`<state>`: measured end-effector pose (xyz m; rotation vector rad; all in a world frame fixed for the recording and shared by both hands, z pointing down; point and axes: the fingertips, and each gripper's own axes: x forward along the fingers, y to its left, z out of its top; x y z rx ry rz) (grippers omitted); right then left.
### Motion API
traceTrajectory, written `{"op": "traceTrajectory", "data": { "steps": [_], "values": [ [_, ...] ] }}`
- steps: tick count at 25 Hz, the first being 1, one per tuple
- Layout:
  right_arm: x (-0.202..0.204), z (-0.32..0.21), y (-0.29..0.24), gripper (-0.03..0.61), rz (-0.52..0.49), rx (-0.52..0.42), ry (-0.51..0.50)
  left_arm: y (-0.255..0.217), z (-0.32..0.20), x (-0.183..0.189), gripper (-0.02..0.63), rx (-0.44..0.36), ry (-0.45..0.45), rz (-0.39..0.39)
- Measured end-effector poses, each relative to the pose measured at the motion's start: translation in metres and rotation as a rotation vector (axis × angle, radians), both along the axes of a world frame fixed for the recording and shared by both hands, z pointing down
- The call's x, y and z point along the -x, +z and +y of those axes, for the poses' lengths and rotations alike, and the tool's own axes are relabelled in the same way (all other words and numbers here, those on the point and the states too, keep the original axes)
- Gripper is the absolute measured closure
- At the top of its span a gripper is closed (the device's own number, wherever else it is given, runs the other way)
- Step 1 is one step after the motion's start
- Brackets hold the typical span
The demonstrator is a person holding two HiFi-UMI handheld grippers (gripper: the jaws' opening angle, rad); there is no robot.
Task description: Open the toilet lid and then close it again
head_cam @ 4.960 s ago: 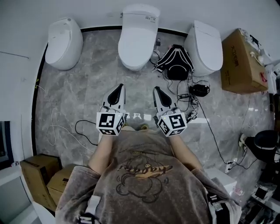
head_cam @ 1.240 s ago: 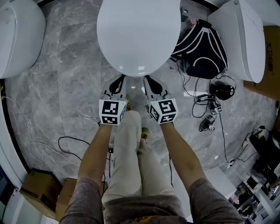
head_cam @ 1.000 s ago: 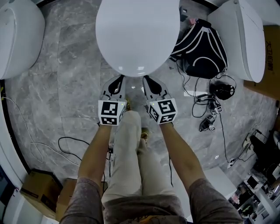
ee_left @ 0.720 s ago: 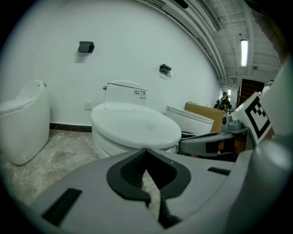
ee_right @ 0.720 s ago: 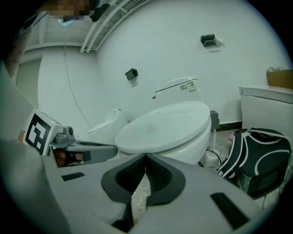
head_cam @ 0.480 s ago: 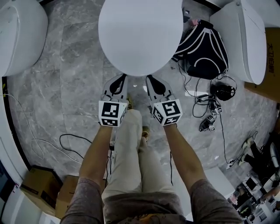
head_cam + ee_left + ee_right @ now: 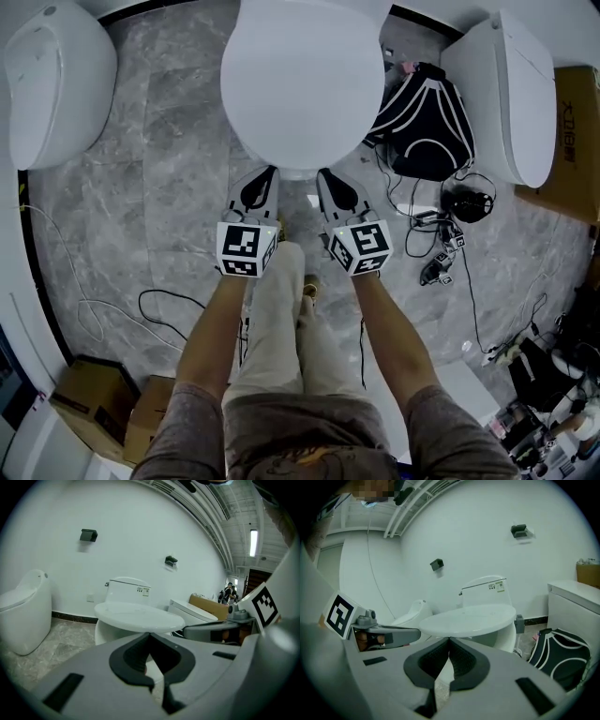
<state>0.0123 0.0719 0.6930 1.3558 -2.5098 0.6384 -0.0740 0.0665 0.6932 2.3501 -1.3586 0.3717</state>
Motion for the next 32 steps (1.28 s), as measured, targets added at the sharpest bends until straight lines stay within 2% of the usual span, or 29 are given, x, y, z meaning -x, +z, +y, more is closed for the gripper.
{"op": "traceTrajectory", "data": {
  "steps": [10, 17, 26, 32],
  "values": [
    [-0.004, -0.045, -0.095, 0.554, -0.014, -0.032, 0.048, -0.096, -0.046, -0.004, 0.607, -0.034, -0.005, 0.026],
    [-0.008, -0.082, -0.150, 0.554, -0.023, -0.036, 0.057, -0.150, -0.085, -0.012, 0.606, -0.017, -0.001, 0.038],
    [-0.004, -0.136, -0.189, 0.554, -0.027, -0.048, 0.111, -0.196, -0.132, -0.019, 0.607, -0.036, 0.057, 0.058],
    [-0.004, -0.166, -0.212, 0.554, -0.052, -0.055, 0.135, -0.219, -0.162, -0.022, 0.607, -0.059, 0.060, 0.068]
  ]
}}
